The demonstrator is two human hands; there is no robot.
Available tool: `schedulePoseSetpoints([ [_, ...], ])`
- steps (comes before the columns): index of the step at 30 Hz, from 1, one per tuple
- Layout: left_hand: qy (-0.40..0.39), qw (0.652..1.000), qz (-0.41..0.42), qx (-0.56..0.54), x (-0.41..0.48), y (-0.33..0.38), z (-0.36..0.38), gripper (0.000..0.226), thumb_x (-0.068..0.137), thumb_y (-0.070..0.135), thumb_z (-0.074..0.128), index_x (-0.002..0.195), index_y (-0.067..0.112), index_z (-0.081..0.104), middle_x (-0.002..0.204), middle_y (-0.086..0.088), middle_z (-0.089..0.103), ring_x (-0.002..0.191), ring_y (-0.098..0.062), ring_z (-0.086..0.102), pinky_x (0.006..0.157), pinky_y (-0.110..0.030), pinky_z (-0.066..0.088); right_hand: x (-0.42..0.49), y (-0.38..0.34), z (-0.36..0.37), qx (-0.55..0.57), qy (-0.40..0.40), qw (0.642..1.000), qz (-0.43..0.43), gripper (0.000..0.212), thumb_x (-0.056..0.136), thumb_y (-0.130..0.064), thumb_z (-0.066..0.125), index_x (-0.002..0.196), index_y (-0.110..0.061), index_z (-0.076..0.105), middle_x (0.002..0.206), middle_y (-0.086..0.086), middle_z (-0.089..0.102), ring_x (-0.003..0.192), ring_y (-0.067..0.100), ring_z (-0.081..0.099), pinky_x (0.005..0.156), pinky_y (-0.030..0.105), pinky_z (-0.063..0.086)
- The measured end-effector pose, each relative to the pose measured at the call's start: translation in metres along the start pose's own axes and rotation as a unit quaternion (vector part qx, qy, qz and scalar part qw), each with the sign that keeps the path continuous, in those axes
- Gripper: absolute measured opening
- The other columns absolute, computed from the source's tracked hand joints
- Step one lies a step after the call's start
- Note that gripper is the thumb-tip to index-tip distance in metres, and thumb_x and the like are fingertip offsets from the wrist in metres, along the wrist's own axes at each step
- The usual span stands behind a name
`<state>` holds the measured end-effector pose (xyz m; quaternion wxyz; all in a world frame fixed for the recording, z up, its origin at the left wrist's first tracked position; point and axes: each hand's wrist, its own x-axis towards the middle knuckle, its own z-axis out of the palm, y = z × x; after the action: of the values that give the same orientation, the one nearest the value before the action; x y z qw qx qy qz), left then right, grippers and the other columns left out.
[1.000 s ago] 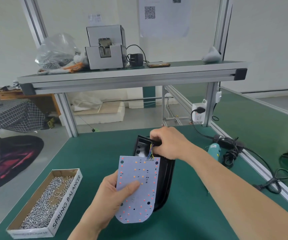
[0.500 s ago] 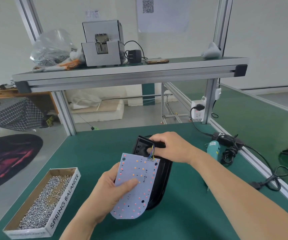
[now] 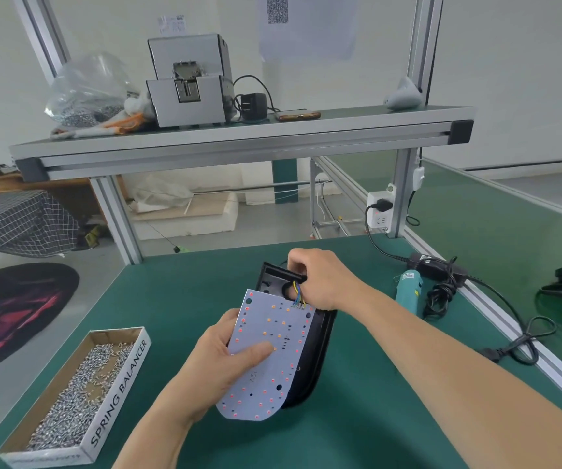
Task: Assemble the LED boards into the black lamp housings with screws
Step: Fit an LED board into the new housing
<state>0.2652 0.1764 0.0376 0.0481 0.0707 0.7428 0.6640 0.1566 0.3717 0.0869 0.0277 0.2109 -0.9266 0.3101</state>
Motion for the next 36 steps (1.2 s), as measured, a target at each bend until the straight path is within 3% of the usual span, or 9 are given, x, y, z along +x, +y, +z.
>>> schedulePoseSetpoints([
  [4, -0.018, 0.999, -0.02, -0.02, -0.002, -0.001, -0.004, 0.039, 0.077, 0.029, 0.08, 0.114, 0.021, 0.074, 0.124, -0.017, 0.067, 0.103, -0.034, 0.072, 0.088, -0.052, 0.059, -0.002, -0.003, -0.001, -0.002, -0.03, 0.999, -0.02, 0.035, 0.079, 0.004, 0.062, 0.066, -0.019, 0.039, 0.065, -0.003, 0.043, 0.066, 0.02, 0.033, 0.059, 0.033, 0.03],
  [12, -0.034, 0.999, -0.01, -0.032, -0.005, 0.002, 0.0, 0.042, 0.071, 0.038, 0.082, 0.11, 0.024, 0.076, 0.126, -0.019, 0.064, 0.104, -0.035, 0.071, 0.085, -0.046, 0.06, -0.003, -0.005, -0.004, -0.046, -0.053, 0.997, -0.04, 0.038, 0.077, 0.011, 0.058, 0.063, -0.014, 0.033, 0.068, 0.009, 0.031, 0.072, 0.021, 0.022, 0.061, 0.033, 0.02],
  [17, -0.044, 0.998, 0.045, 0.019, -0.006, 0.007, 0.005, 0.037, 0.074, 0.044, 0.077, 0.109, 0.029, 0.077, 0.127, -0.004, 0.055, 0.111, -0.03, 0.066, 0.093, -0.05, 0.057, -0.006, -0.003, -0.011, 0.028, -0.102, 0.994, -0.03, 0.024, 0.087, 0.006, 0.057, 0.087, -0.018, 0.057, 0.085, -0.002, 0.064, 0.079, 0.018, 0.051, 0.072, 0.031, 0.044],
  [21, -0.05, 0.996, 0.062, 0.047, -0.004, 0.007, 0.009, 0.038, 0.078, 0.044, 0.075, 0.109, 0.024, 0.078, 0.123, 0.007, 0.052, 0.111, -0.023, 0.066, 0.092, -0.045, 0.058, -0.012, -0.002, -0.015, 0.017, -0.139, 0.989, -0.05, 0.021, 0.084, 0.009, 0.048, 0.093, 0.001, 0.065, 0.081, 0.007, 0.063, 0.074, 0.021, 0.048, 0.07, 0.032, 0.042],
  [24, -0.035, 0.994, 0.07, 0.081, 0.002, 0.008, 0.006, 0.036, 0.075, 0.046, 0.076, 0.104, 0.027, 0.08, 0.12, 0.01, 0.055, 0.108, -0.017, 0.066, 0.09, -0.039, 0.059, -0.017, -0.003, -0.021, 0.073, -0.163, 0.98, -0.087, 0.034, 0.087, 0.007, 0.05, 0.113, -0.006, 0.067, 0.109, -0.004, 0.066, 0.1, 0.014, 0.061, 0.097, 0.034, 0.047],
  [27, 0.024, 0.998, 0.054, 0.016, 0.007, 0.004, -0.003, 0.041, 0.065, 0.044, 0.083, 0.101, 0.024, 0.08, 0.123, 0.004, 0.063, 0.107, -0.023, 0.07, 0.087, -0.04, 0.06, -0.02, 0.009, -0.046, 0.206, -0.234, 0.947, -0.071, 0.043, 0.096, -0.001, 0.06, 0.137, -0.015, 0.055, 0.138, -0.006, 0.059, 0.128, 0.007, 0.055, 0.113, 0.031, 0.04],
  [29, 0.067, 0.995, 0.025, -0.068, 0.007, -0.001, -0.01, 0.046, 0.059, 0.039, 0.087, 0.101, 0.022, 0.079, 0.125, -0.009, 0.068, 0.104, -0.031, 0.072, 0.081, -0.041, 0.061, -0.024, 0.015, -0.062, 0.253, -0.168, 0.95, -0.068, 0.041, 0.099, -0.011, 0.062, 0.137, -0.024, 0.057, 0.138, -0.017, 0.058, 0.127, -0.002, 0.053, 0.109, 0.027, 0.041],
  [32, 0.092, 0.99, 0.016, -0.104, 0.007, -0.005, -0.011, 0.049, 0.058, 0.038, 0.088, 0.104, 0.023, 0.078, 0.123, -0.015, 0.069, 0.103, -0.033, 0.072, 0.081, -0.044, 0.06, -0.028, 0.009, -0.051, 0.121, 0.041, 0.986, -0.11, 0.012, 0.094, -0.027, 0.07, 0.105, -0.029, 0.074, 0.108, -0.018, 0.061, 0.098, -0.004, 0.051, 0.087, 0.021, 0.038],
  [36, 0.104, 0.989, 0.032, -0.095, 0.009, -0.007, -0.001, 0.046, 0.062, 0.041, 0.086, 0.105, 0.025, 0.078, 0.127, -0.017, 0.064, 0.106, -0.035, 0.07, 0.091, -0.056, 0.057, -0.033, -0.001, -0.012, 0.054, 0.039, 0.989, -0.135, 0.011, 0.088, -0.03, 0.078, 0.089, -0.021, 0.074, 0.115, -0.009, 0.053, 0.114, 0.008, 0.039, 0.093, 0.001, 0.022],
])
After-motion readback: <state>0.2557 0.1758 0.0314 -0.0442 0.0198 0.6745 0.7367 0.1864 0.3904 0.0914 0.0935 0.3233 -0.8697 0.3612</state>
